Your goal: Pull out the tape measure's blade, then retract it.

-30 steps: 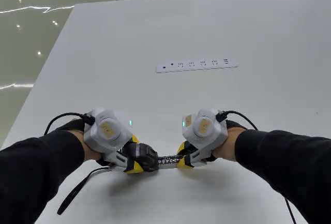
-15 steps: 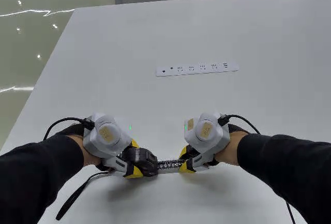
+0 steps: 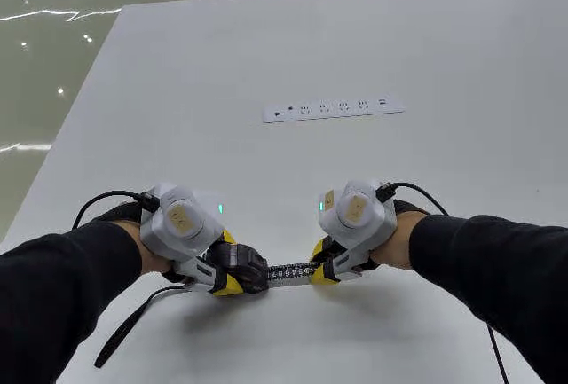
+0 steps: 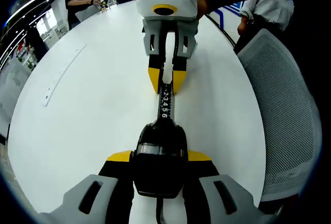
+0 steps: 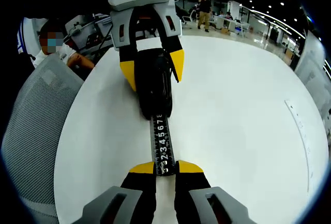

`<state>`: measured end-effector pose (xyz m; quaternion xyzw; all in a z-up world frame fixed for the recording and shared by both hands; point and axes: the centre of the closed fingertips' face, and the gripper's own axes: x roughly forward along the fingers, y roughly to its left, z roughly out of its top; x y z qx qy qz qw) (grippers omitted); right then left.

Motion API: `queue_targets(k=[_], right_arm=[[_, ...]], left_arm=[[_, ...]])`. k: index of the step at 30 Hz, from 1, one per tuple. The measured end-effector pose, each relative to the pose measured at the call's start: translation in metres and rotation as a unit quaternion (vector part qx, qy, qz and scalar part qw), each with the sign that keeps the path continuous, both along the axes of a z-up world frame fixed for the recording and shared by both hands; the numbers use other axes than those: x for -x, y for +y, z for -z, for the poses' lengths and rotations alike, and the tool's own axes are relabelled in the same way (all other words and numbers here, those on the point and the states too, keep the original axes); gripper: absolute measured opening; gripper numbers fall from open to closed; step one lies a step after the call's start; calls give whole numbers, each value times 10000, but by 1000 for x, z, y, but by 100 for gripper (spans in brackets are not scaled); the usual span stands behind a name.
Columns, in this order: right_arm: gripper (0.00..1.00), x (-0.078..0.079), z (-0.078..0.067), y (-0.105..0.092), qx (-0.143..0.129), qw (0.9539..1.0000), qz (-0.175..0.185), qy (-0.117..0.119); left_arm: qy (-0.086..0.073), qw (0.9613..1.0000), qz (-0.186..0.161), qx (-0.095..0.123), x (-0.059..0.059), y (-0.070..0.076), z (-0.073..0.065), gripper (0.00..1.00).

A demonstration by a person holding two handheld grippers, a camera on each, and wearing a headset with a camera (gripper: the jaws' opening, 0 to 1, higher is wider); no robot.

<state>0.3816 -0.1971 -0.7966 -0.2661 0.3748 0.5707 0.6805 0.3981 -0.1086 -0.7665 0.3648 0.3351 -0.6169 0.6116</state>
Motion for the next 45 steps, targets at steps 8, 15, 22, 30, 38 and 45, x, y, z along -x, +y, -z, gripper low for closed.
queue_targets(k=[8, 15, 22, 30, 38, 45], right_arm=[[8, 0, 0, -4, 16, 10000, 4, 0], [8, 1, -1, -9, 34, 10000, 12, 1], [8, 1, -1, -12, 38, 10000, 20, 12], [8, 1, 0, -16, 45, 10000, 36, 28], [8, 0, 1, -22, 58, 10000, 54, 44], [8, 0, 1, -24, 55, 10000, 47, 39]], left_arm=[[-8, 10000, 1, 5, 0, 0, 0, 30], [-8, 10000, 0, 3, 0, 0, 0, 30], [-7, 10000, -5, 4, 0, 0, 0, 30], [11, 10000, -19, 25, 0, -1, 0, 30], [13, 10000, -25, 21, 0, -1, 0, 30], [19, 10000, -32, 44, 0, -1, 0, 30]])
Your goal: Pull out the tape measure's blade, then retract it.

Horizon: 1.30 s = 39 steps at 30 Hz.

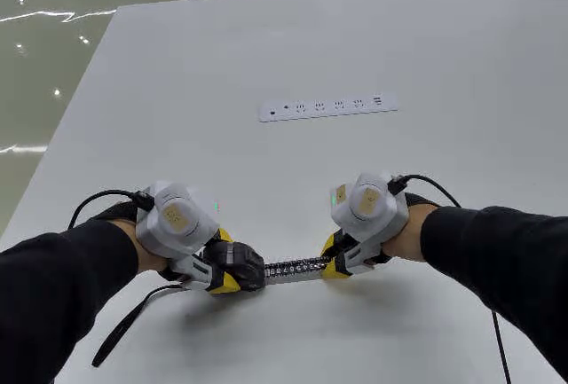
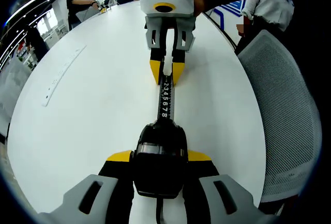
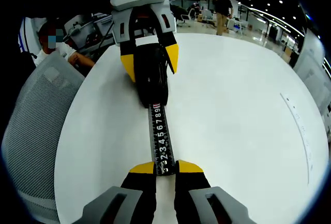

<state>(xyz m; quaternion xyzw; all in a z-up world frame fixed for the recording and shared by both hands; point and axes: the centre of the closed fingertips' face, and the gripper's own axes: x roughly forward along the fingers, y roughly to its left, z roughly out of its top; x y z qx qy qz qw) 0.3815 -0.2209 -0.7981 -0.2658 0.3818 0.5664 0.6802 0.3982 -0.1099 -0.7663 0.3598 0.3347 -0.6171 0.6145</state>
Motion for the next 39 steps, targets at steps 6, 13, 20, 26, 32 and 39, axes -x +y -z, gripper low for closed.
queue_targets(k=[6, 13, 20, 26, 32, 39], right_arm=[[8, 0, 0, -2, 19, 10000, 2, -15], [8, 0, 0, -4, 41, 10000, 16, -11], [8, 0, -1, -8, 51, 10000, 18, -12], [8, 0, -1, -11, 54, 10000, 31, -12], [8, 1, -1, -13, 63, 10000, 62, 9], [8, 2, -1, -17, 89, 9999, 47, 10]], left_arm=[[3, 10000, -1, 3, 0, 0, 0, 30], [5, 10000, -3, 3, 0, 0, 0, 30], [9, 10000, -2, 6, 0, 0, 0, 30], [18, 10000, -6, 12, -1, 0, 0, 30], [15, 10000, 2, 7, -1, 0, 0, 30], [11, 10000, 16, -2, 0, 0, 0, 30]])
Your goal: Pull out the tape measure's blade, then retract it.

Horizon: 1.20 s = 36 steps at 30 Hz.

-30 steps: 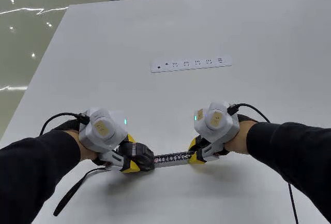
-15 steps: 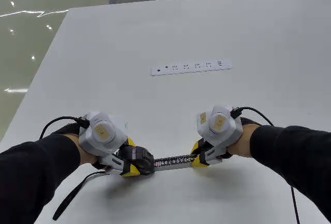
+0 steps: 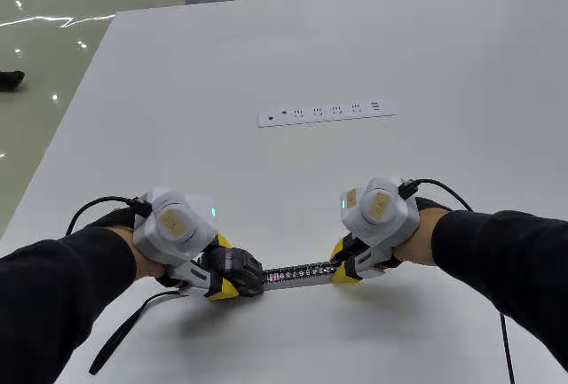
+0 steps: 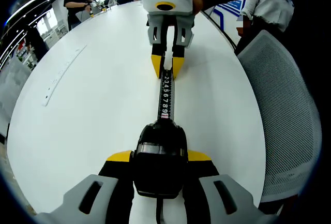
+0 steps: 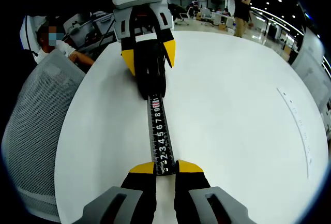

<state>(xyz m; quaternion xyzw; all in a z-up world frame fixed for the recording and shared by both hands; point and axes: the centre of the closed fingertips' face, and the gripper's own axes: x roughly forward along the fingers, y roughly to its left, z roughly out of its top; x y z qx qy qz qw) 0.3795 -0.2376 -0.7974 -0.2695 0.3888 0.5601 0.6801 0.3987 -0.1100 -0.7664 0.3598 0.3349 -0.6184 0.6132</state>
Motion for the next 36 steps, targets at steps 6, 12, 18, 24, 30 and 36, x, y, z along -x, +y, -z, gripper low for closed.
queue_targets(k=[6, 12, 18, 24, 30, 36], right_arm=[[8, 0, 0, -3, 16, 10000, 11, 4], [8, 1, 0, -6, 34, 10000, 26, 14], [8, 0, 1, -6, 36, 10000, 33, 17], [8, 0, 0, -10, 41, 10000, 50, 25], [8, 1, -1, -11, 43, 10000, 48, 17], [8, 2, -1, -14, 56, 10000, 68, 21]], left_arm=[[-4, 10000, -2, -2, 0, 0, 0, 30], [-5, 10000, -1, -3, 0, 0, 0, 30], [-6, 10000, 3, -13, 0, 0, -1, 30], [5, 10000, 0, -5, 0, 0, -1, 30], [-1, 10000, -3, 0, -1, 0, -1, 30], [-2, 10000, 2, -5, 0, 0, -1, 30]])
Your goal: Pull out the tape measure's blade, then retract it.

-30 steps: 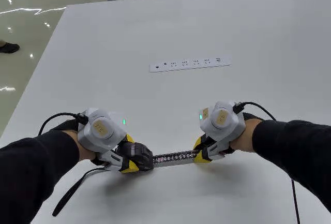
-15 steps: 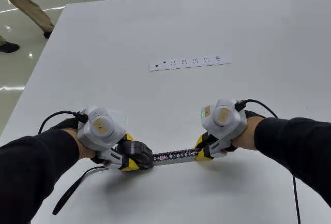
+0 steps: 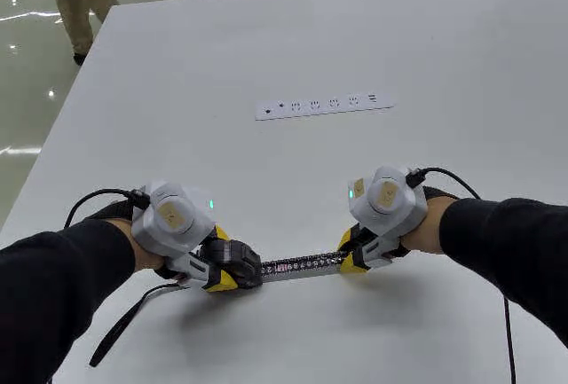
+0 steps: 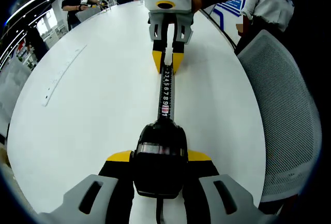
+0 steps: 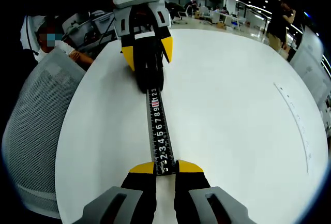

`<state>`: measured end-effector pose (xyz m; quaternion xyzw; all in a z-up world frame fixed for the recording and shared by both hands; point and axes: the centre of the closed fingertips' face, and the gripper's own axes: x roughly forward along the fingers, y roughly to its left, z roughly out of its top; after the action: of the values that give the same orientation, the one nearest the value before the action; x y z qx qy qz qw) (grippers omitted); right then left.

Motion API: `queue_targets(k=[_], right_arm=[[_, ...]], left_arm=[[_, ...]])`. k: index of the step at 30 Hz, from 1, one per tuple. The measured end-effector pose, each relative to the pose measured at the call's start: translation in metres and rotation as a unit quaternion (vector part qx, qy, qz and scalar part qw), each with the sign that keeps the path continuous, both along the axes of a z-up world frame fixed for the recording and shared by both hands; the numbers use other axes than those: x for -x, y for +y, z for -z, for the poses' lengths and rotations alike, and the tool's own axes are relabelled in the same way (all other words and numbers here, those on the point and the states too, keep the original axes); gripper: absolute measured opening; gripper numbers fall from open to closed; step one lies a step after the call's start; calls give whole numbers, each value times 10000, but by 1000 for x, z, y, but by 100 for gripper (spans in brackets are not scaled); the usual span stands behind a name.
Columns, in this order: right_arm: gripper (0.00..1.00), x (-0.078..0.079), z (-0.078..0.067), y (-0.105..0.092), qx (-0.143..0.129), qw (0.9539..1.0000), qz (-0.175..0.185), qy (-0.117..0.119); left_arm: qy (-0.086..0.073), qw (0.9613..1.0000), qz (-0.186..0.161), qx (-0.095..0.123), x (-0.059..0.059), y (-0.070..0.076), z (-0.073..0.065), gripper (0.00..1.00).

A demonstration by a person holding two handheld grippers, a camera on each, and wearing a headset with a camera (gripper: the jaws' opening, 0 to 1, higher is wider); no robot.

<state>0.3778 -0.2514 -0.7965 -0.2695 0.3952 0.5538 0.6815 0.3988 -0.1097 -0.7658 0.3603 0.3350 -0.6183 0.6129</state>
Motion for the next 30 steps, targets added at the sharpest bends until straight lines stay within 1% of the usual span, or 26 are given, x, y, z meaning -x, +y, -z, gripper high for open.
queue_targets(k=[15, 26, 30], right_arm=[[8, 2, -1, -7, 52, 10000, 5, 30], [8, 3, -2, -12, 43, 10000, -17, -8], [8, 3, -1, -14, 58, 10000, 20, 23]], left_arm=[[-11, 10000, -3, 7, 0, 0, 1, 30], [-21, 10000, 1, 30, 0, 0, 0, 30], [-13, 10000, 4, 33, 0, -1, 0, 30]])
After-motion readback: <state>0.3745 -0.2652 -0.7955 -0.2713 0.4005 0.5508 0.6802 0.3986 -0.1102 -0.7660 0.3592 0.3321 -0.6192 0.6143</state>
